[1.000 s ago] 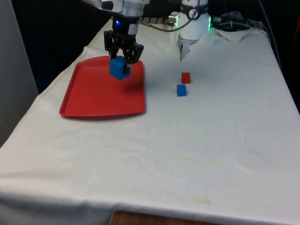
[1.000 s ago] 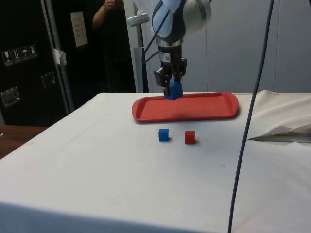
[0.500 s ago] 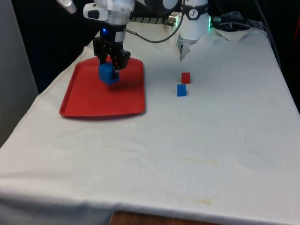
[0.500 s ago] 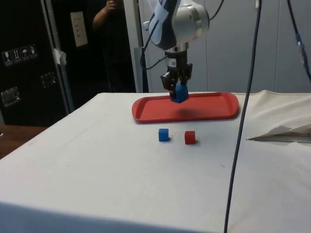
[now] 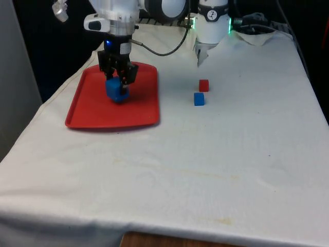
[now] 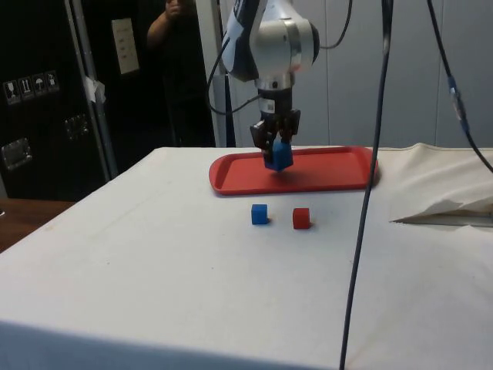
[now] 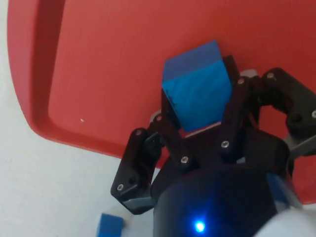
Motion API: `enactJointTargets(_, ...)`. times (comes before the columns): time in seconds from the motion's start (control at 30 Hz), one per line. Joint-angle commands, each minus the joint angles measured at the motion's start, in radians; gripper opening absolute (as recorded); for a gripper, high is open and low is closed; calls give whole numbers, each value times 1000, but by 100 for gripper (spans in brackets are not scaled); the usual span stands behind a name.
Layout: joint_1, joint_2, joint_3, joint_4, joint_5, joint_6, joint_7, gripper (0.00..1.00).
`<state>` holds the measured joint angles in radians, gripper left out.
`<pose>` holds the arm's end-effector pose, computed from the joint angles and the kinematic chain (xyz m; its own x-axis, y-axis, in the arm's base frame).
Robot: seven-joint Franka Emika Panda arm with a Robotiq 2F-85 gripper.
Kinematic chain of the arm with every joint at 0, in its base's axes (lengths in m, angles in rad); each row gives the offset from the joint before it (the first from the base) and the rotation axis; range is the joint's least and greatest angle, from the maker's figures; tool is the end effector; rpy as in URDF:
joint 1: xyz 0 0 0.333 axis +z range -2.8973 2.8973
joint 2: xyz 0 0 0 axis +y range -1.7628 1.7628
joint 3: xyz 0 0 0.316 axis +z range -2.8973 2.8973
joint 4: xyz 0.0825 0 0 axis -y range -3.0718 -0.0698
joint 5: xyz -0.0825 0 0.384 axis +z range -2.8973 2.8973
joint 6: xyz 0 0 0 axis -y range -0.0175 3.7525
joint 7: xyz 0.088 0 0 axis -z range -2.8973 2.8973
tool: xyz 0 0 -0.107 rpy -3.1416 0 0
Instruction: Pick up the largest block and place it onto the tray.
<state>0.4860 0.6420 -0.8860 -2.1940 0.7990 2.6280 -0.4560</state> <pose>0.5007 -0.2411 0.2021 0.8666 -0.4773 0.1452 -0.4919 -0.8661 0.0888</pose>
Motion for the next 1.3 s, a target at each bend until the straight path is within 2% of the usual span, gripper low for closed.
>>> enactJointTargets(0.0, -24, 9, 23, 14, 32, 0, -27, 2)
enactJointTargets(0.03, -2, 10, 0, 4, 15, -4, -11, 2)
enactJointTargets(0.07, -24, 19, 23, 17, 48, -4, -38, 2)
enactJointTargets(0.17, -20, 54, 12, 32, 101, -21, -73, 2)
enactJointTargets(0.27, -10, 72, 1, 36, 124, -28, -86, 2)
enactJointTargets(0.3, -6, 79, -2, 35, 123, -25, -81, 2)
enactJointTargets(0.57, -5, 77, -3, 36, 124, -28, -83, 2)
enactJointTargets(0.63, -5, 79, -3, 36, 123, -28, -81, 11)
enactJointTargets(0.67, -5, 78, -3, 36, 123, -28, -82, 11)
enactJointTargets(0.7, -5, 78, -3, 36, 123, -28, -82, 19)
enactJointTargets(0.73, -5, 78, -3, 36, 123, -28, -82, 33)
enactJointTargets(0.83, -5, 78, -3, 36, 123, -28, -82, 63)
enactJointTargets(0.87, -5, 78, -4, 36, 123, -28, -82, 82)
enactJointTargets(0.93, -5, 78, -4, 36, 123, -28, -81, 99)
enactJointTargets(1.27, -3, 78, -7, 38, 123, -28, -81, 100)
